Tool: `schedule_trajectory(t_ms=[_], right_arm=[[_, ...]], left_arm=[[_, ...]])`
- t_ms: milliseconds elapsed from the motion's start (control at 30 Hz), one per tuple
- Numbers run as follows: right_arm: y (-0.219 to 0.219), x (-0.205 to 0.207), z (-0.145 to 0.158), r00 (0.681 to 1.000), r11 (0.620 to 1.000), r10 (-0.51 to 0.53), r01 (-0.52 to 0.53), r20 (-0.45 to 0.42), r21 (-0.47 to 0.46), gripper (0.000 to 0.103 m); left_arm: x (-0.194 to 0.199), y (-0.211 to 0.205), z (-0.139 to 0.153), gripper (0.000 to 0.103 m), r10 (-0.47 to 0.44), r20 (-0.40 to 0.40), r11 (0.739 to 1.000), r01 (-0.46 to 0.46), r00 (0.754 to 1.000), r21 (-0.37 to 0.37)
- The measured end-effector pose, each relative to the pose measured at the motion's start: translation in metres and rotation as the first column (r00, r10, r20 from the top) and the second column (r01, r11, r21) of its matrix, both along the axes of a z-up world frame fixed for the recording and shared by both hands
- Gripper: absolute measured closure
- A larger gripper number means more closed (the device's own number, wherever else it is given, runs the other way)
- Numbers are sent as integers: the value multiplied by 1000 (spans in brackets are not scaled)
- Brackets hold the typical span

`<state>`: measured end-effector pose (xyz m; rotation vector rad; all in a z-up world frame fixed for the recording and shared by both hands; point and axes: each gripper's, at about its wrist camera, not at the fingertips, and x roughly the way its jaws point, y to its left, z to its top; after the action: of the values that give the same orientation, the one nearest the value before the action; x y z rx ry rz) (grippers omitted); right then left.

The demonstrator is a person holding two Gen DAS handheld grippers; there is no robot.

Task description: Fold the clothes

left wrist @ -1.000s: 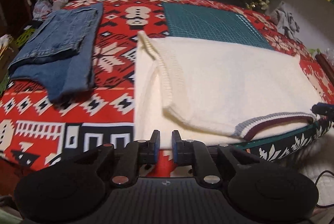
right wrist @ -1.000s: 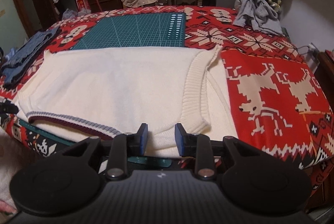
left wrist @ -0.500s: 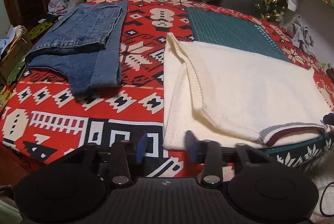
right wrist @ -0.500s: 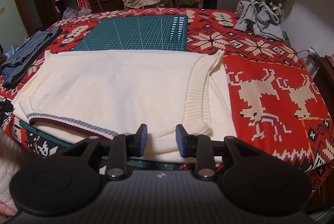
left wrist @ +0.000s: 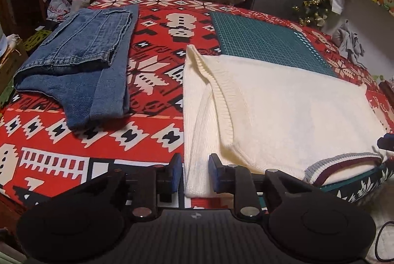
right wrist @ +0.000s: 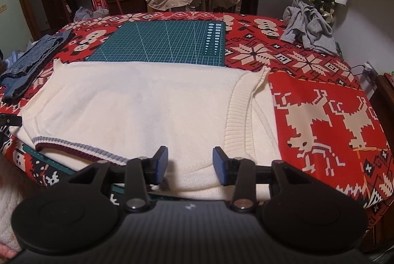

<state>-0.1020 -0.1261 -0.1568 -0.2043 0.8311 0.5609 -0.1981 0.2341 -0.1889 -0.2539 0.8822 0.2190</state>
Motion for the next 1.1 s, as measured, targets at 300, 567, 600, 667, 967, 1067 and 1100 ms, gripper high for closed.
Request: schedule_trajectory(t_ms=[300, 567, 600, 667, 967, 1067, 1100], right_arm=[[9, -1, 3, 1000, 1000, 15, -15, 7, 6, 56], [12, -2, 7, 1000, 999, 24, -24, 17, 39, 56], [11, -3, 8, 1000, 999, 21, -22, 18, 47, 56], [7, -2, 11, 1000, 998, 13, -14, 20, 66, 56], [-24, 2, 22, 997, 988, -74, 72, 10, 140, 56], [-24, 0, 23, 998, 988, -65, 62, 14, 143, 56], [-24, 0, 23, 998, 988, -60, 57, 16, 143, 56]], left_arm=[[-1, -7, 17, 98, 18, 31, 1000, -18, 999, 12], [9, -56, 72, 99, -161, 184, 986, 150, 970, 70], [12, -65, 77, 99, -191, 196, 981, 179, 962, 74], [20, -84, 83, 101, -255, 214, 967, 243, 943, 84], [46, -157, 71, 102, -478, 199, 878, 468, 855, 99], [38, -141, 63, 96, -425, 176, 905, 419, 888, 71], [35, -129, 60, 95, -388, 166, 922, 385, 907, 54]])
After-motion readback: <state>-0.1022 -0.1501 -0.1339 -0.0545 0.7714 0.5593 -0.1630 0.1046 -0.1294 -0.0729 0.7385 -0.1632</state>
